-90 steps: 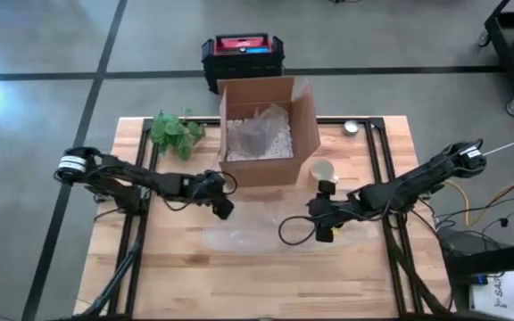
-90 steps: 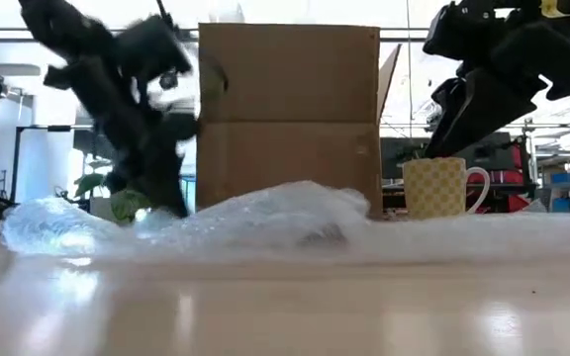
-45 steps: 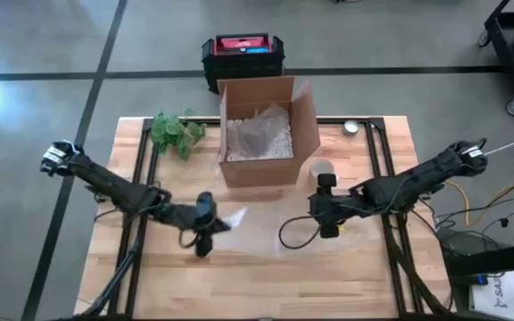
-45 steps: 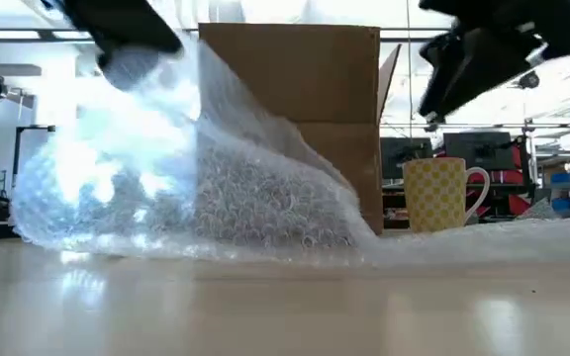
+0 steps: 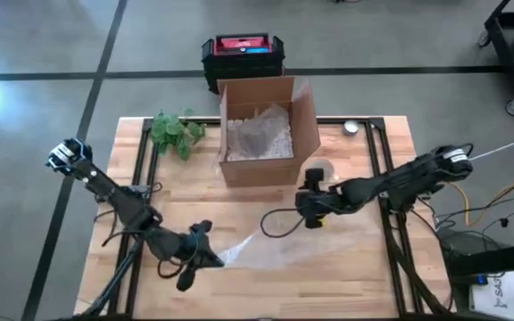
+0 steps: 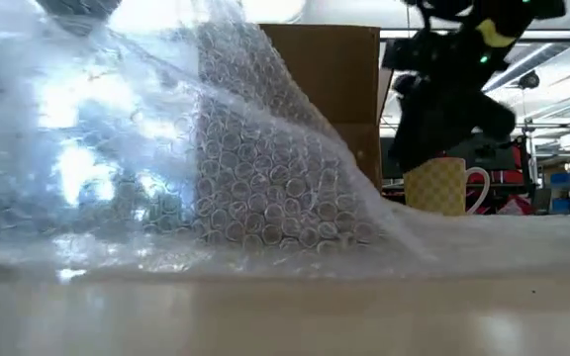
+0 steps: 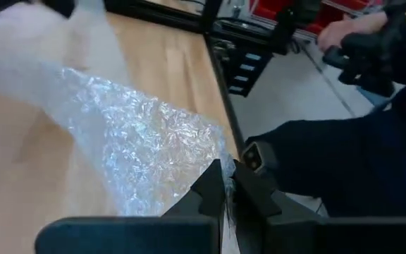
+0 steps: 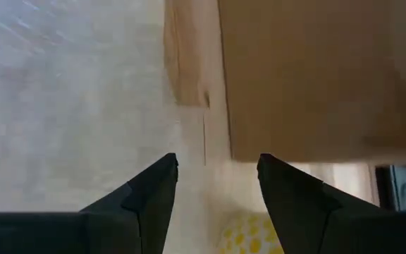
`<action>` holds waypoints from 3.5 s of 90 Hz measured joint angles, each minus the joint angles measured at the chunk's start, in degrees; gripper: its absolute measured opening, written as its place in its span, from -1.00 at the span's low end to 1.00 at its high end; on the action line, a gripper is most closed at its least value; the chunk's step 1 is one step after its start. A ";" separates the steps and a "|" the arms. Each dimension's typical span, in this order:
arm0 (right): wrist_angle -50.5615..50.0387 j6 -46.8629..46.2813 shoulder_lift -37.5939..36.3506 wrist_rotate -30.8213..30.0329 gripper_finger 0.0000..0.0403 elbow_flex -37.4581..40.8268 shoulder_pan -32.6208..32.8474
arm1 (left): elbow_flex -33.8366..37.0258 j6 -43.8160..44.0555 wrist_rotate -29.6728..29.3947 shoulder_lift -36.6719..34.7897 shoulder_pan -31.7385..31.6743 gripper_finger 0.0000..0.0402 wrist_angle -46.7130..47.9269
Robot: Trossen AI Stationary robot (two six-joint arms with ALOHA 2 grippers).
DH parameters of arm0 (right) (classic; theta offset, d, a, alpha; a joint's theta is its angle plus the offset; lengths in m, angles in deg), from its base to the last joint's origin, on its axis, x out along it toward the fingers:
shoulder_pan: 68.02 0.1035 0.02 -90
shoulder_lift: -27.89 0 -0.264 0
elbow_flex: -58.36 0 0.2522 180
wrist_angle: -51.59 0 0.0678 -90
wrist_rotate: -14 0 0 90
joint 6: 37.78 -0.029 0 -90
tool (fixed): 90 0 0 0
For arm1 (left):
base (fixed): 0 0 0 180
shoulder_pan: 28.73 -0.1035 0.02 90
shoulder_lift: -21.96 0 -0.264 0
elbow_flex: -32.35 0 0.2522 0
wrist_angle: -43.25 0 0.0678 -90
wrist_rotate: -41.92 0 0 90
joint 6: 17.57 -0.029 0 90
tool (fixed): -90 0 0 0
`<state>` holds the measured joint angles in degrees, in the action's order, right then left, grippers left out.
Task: Wrap mug
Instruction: Wrap the yellow mug with a bubble wrap
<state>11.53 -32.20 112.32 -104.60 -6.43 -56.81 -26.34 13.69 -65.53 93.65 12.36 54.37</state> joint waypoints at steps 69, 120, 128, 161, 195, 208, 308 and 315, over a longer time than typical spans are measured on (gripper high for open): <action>-19.89 1.69 6.96 34.57 -0.60 -15.59 -2.85 | 0.07 1.15 -7.19 0.55 4.75 -1.00 0.39; -8.63 6.49 15.96 24.93 -0.06 -6.06 -8.15 | 0.07 2.05 -7.15 0.55 4.99 -1.00 0.21; -8.86 7.43 17.44 25.80 0.02 -6.39 -9.26 | 0.07 2.27 -7.17 0.56 4.99 -1.00 0.18; -15.03 7.63 15.22 26.66 -0.93 -9.53 -9.38 | 0.07 5.11 -7.17 0.59 4.99 -1.00 1.64; -30.42 -2.51 1.69 10.33 -0.99 -17.73 -3.27 | -0.32 13.50 -12.54 -3.08 4.82 -1.00 23.77; -34.26 -7.95 -2.39 2.29 -1.00 -18.97 0.79 | -2.06 13.85 -20.26 -7.55 4.77 -1.00 34.91; -33.86 -36.61 -2.82 10.90 -1.00 -19.05 26.68 | -5.11 13.99 -7.07 6.15 8.42 -1.00 28.02; -32.78 -40.07 -1.27 11.39 -1.00 -19.05 29.36 | -5.09 16.55 -5.86 9.58 9.67 -1.00 25.93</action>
<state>-21.25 -72.27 111.05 -93.21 -25.48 -27.45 -31.43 30.23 -71.39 103.24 22.03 80.30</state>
